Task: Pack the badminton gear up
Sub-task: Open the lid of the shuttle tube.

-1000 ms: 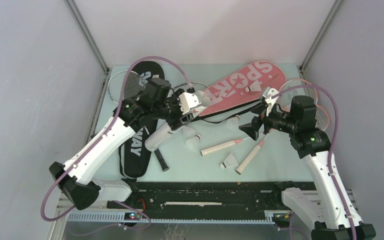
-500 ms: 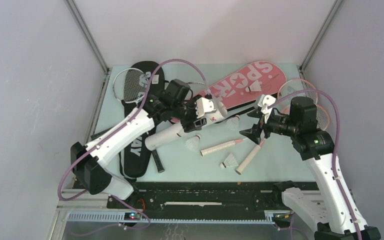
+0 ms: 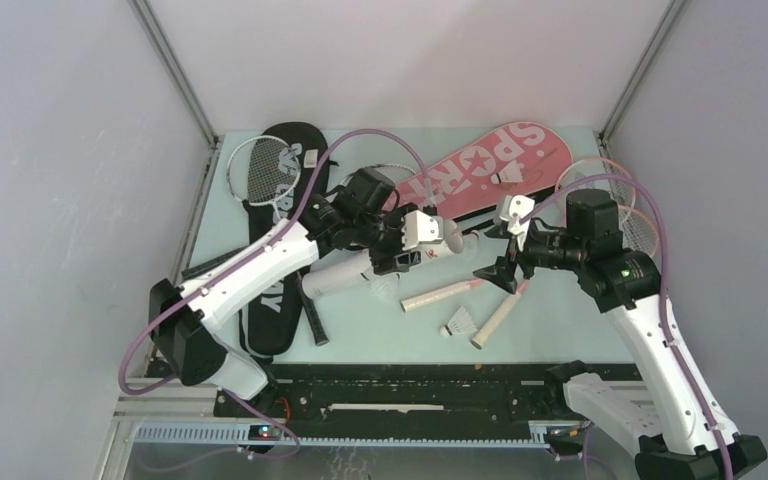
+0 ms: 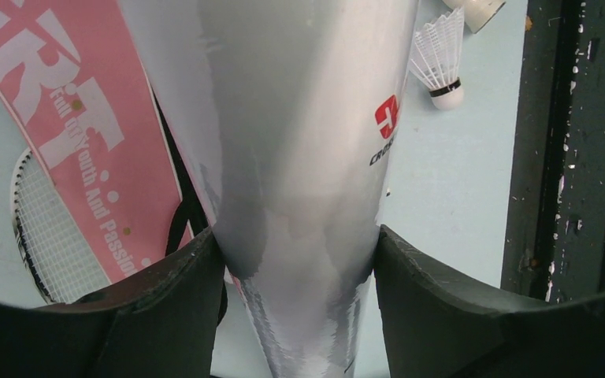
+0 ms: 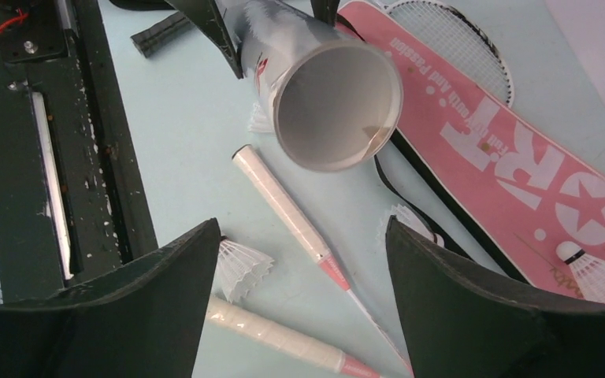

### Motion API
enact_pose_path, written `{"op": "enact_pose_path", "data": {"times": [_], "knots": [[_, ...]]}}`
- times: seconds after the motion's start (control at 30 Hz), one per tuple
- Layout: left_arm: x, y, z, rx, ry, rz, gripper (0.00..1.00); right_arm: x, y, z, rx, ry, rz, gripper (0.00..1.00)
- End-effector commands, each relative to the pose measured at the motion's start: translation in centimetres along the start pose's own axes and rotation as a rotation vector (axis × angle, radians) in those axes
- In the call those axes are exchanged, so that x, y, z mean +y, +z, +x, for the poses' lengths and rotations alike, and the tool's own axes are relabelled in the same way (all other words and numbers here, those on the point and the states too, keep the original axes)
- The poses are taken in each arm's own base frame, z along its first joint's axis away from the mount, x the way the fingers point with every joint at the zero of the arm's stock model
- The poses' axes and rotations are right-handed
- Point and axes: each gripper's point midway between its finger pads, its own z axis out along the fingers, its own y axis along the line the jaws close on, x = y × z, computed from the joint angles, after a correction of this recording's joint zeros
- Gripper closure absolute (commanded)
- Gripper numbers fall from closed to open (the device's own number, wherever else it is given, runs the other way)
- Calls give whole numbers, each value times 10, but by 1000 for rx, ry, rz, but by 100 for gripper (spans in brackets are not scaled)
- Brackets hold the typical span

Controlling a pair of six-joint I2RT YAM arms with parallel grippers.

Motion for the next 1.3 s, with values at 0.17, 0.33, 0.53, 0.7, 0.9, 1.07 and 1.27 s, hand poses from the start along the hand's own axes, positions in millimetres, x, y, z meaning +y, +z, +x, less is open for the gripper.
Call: {"op": "enact_pose_path", "data": {"times": [0.17, 0.33, 0.53, 0.7, 0.9, 1.07, 1.27], "knots": [[-13, -11, -24, -83, 63, 28, 93, 3, 13, -23, -100, 94, -60, 0], [-25, -12, -24, -116, 75, 52, 93, 10, 26, -27, -133, 155, -146, 0], [-35, -12, -25, -130, 86, 76, 92, 18, 37, -23, -116, 150, -197, 0], [-40, -9, -25, -134, 91, 88, 91, 21, 45, -23, -111, 146, -217, 0], [-40, -7, -27, -145, 82, 86, 89, 25, 52, -20, -94, 145, -243, 12], [-39, -7, -27, -152, 83, 74, 83, 25, 52, -19, -90, 142, -236, 36], [-36, -9, -19, -150, 95, 27, 55, 14, 49, -19, -80, 145, -162, 52]]}}
